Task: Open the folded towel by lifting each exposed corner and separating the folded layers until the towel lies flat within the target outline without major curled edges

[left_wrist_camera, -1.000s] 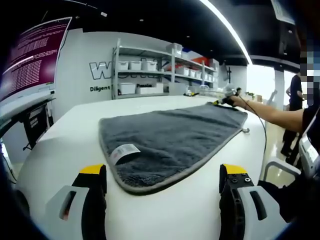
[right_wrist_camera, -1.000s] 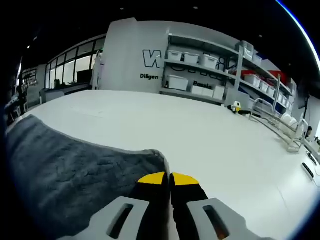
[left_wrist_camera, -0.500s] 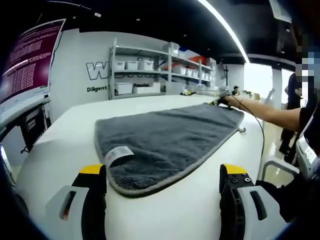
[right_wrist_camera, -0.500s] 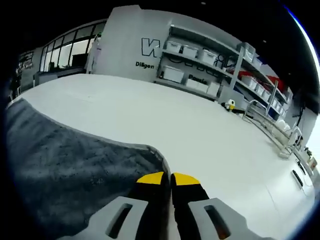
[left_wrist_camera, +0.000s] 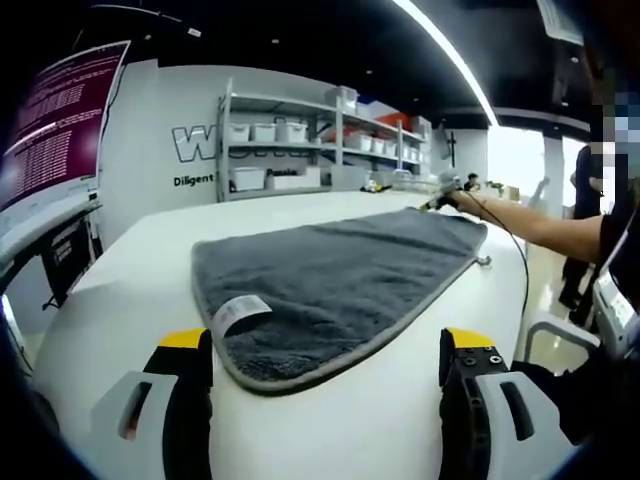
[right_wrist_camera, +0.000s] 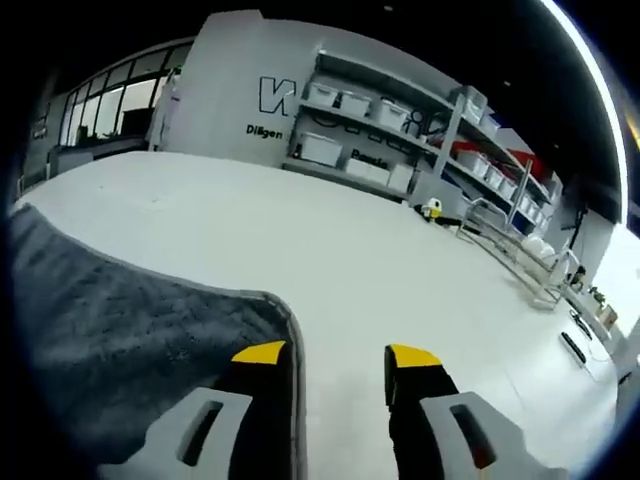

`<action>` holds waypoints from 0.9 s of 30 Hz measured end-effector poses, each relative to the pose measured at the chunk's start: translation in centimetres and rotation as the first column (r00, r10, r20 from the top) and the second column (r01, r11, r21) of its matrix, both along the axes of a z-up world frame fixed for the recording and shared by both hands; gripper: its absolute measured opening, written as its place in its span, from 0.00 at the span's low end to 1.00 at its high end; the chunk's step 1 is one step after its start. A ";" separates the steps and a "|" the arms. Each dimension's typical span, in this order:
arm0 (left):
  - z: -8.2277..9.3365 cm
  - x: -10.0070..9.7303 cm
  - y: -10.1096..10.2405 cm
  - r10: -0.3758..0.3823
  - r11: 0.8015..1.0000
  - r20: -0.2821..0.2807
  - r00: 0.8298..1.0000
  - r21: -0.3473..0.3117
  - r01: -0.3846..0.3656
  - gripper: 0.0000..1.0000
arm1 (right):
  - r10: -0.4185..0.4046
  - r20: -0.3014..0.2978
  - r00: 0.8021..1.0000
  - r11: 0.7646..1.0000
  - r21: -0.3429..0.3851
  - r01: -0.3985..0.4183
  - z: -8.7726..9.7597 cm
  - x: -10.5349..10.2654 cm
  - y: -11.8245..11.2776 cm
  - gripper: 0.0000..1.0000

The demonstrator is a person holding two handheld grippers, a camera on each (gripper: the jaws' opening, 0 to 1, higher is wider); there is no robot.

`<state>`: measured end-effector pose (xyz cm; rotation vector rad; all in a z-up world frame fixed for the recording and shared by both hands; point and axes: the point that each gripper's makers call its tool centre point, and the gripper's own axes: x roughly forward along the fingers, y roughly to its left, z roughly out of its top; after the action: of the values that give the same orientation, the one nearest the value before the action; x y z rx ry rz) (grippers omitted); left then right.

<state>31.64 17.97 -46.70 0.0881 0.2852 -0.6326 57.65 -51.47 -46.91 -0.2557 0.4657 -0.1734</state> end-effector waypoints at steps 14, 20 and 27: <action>2.0 0.5 -1.7 -0.044 0.999 0.039 0.998 -0.012 0.044 0.92 | 0.116 -0.062 0.991 0.993 0.022 -0.115 2.2 -6.2 1.6 0.81; 2.5 0.4 -2.1 -0.044 0.999 0.051 0.998 -0.012 0.044 0.92 | 0.234 -0.026 0.972 0.966 0.121 -0.229 2.9 -9.6 4.3 0.99; 2.7 0.1 -1.8 -0.027 0.999 0.041 0.999 -0.019 0.028 0.96 | 0.314 0.002 0.949 0.939 0.149 -0.311 3.1 -13.9 7.3 0.99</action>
<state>31.78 16.18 -43.96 0.0863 0.2391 -0.6598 43.71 -44.15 -43.82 -0.1829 0.4510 0.1753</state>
